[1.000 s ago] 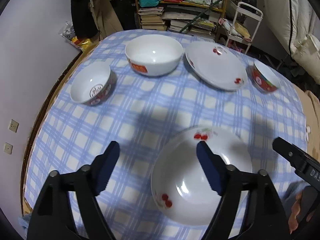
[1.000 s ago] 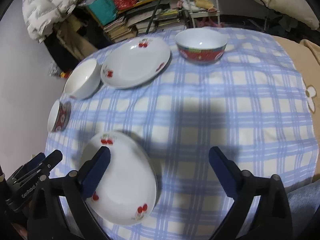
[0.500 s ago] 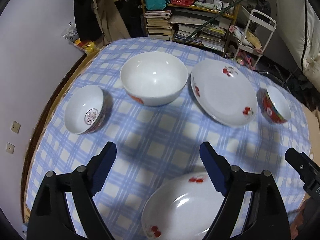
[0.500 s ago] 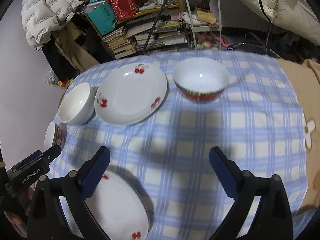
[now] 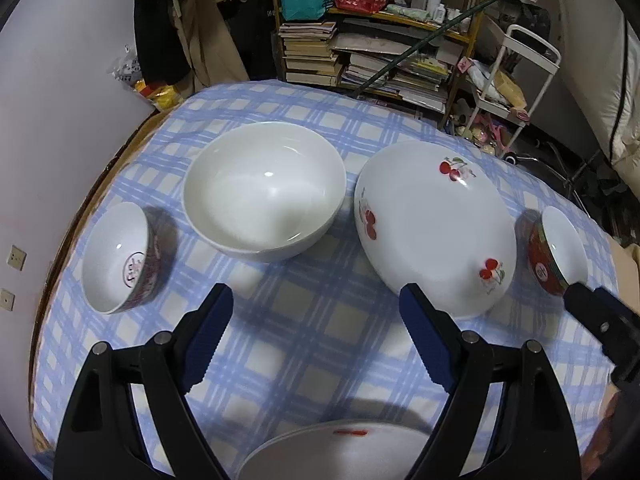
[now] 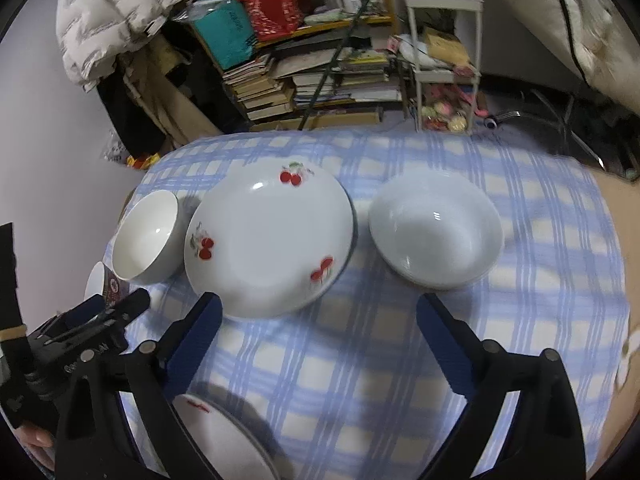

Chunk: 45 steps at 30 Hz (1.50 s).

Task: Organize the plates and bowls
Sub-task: 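Move both tools toward the remaining cherry-print plate beside the bowls, then grasp the cherry plate rim with the right tool while the left tool grasps the opposite rim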

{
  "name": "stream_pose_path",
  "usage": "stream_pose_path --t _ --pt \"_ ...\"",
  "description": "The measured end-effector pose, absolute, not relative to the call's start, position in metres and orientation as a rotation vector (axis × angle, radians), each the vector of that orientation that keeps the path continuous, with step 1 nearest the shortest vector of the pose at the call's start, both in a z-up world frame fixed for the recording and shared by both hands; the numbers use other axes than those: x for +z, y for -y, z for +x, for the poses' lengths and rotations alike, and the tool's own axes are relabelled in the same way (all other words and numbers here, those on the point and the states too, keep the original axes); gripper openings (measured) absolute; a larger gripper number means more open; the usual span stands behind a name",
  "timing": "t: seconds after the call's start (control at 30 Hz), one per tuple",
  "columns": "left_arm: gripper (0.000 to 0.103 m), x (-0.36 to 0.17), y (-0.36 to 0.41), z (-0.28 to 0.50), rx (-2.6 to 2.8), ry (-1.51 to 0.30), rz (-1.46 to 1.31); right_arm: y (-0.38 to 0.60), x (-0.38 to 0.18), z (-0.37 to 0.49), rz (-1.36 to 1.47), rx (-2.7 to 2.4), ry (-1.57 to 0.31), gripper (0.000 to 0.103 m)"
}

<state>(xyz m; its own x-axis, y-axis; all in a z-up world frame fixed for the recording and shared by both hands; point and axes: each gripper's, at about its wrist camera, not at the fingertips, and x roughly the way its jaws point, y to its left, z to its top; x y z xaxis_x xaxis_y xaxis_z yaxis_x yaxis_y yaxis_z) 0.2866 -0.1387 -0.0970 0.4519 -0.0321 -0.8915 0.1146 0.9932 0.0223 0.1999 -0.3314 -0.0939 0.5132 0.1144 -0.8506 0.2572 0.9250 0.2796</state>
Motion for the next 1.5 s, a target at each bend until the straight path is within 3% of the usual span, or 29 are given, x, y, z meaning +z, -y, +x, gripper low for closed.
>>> stream_pose_path --t 0.2,0.57,1.07,1.17,1.3,1.5 --pt "0.084 -0.112 0.139 0.303 -0.043 -1.111 0.010 0.337 -0.084 0.238 0.337 -0.024 -1.012 0.090" --pt "0.084 -0.126 0.153 0.317 0.037 -1.049 0.109 0.344 -0.119 0.308 0.312 0.050 -1.119 0.049" --pt "0.083 -0.124 0.144 0.313 0.065 -1.104 -0.073 0.360 -0.146 0.336 0.259 -0.001 -1.211 0.047" --pt "0.071 -0.127 0.143 0.312 0.067 -1.124 -0.112 0.359 -0.149 0.338 0.240 0.004 -1.212 0.046" --pt "0.054 -0.141 0.143 0.317 0.044 -1.175 -0.159 0.360 -0.155 0.344 0.234 0.003 -1.226 0.033" --pt "0.046 -0.159 0.142 0.329 0.004 -1.225 -0.241 0.359 -0.162 0.348 0.241 0.009 -1.232 0.033"
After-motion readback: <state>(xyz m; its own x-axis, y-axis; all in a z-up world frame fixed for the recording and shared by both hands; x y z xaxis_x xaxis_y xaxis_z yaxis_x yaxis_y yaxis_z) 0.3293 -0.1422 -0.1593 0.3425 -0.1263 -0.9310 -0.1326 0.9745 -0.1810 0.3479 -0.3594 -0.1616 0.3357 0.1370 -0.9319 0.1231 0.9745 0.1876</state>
